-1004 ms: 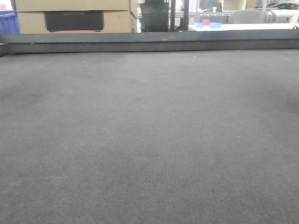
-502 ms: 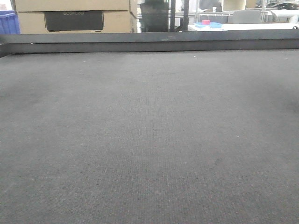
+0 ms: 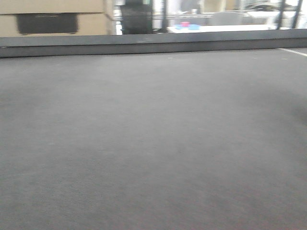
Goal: Place valve from conveyor to right shelf box
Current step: 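Drive the base away from the conveyor holding both valves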
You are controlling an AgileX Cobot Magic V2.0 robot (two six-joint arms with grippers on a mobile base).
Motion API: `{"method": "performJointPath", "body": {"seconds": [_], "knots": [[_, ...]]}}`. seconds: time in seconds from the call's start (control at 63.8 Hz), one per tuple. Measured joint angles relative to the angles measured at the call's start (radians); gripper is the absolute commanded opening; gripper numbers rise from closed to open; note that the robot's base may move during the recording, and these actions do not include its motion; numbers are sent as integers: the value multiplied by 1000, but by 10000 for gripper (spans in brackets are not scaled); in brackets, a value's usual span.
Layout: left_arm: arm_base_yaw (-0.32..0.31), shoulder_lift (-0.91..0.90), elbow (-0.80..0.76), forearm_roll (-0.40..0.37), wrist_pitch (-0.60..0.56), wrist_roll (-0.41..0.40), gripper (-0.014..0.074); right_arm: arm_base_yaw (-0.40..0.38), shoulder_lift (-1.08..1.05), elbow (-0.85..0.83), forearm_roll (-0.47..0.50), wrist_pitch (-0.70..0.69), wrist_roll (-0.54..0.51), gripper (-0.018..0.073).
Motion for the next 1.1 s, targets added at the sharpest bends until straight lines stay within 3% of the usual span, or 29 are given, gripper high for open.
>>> {"method": "performJointPath", "body": {"seconds": [1.098], "knots": [[0, 0, 0, -2, -3, 0, -111, 0, 0, 0, -4, -4, 0, -151]]}}
